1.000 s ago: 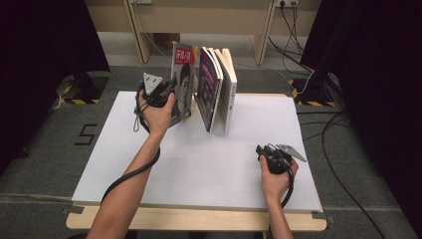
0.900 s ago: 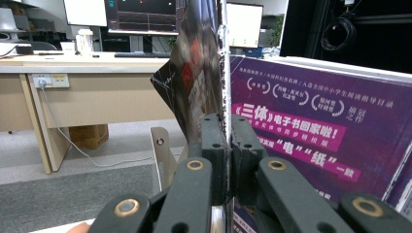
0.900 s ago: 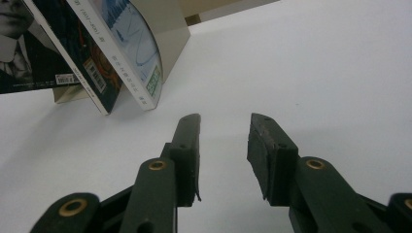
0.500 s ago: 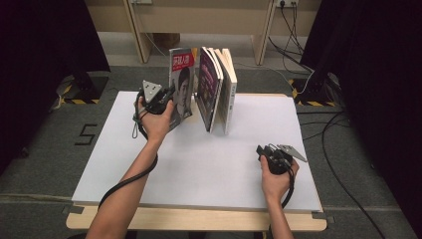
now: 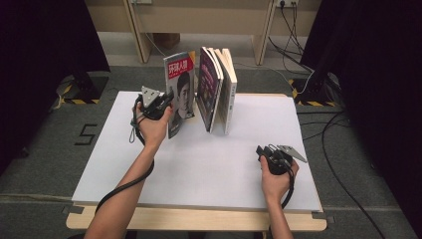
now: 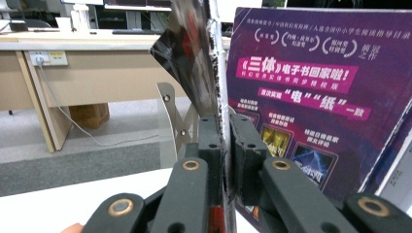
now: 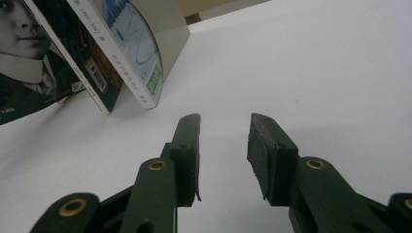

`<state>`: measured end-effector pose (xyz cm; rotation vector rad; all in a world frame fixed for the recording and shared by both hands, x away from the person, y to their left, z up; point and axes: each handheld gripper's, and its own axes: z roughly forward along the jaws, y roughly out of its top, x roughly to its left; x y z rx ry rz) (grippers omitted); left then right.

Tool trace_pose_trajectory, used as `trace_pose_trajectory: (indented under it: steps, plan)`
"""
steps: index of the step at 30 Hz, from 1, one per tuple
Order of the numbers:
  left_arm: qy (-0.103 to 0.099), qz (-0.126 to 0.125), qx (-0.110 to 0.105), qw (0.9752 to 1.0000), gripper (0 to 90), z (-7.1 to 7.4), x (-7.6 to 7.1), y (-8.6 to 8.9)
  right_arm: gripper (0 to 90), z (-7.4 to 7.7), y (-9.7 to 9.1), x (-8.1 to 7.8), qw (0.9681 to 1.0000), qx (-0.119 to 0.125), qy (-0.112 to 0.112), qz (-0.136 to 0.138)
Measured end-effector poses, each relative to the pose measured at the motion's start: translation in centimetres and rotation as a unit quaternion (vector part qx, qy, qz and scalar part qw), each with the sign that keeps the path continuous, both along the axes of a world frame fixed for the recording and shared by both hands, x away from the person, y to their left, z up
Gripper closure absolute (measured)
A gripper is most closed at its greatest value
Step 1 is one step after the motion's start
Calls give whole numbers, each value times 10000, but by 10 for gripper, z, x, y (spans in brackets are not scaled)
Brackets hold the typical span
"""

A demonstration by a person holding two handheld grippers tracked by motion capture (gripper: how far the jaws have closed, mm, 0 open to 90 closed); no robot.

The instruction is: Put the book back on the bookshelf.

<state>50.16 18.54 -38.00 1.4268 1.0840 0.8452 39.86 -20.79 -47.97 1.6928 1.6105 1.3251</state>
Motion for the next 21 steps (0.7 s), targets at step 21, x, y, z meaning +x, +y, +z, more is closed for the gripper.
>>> trace_pose_trajectory:
  steps: [21]
  plan:
    - [768,-145,-432,9960,731,8,19,16,651,-2,0,1,10000,52,58,3]
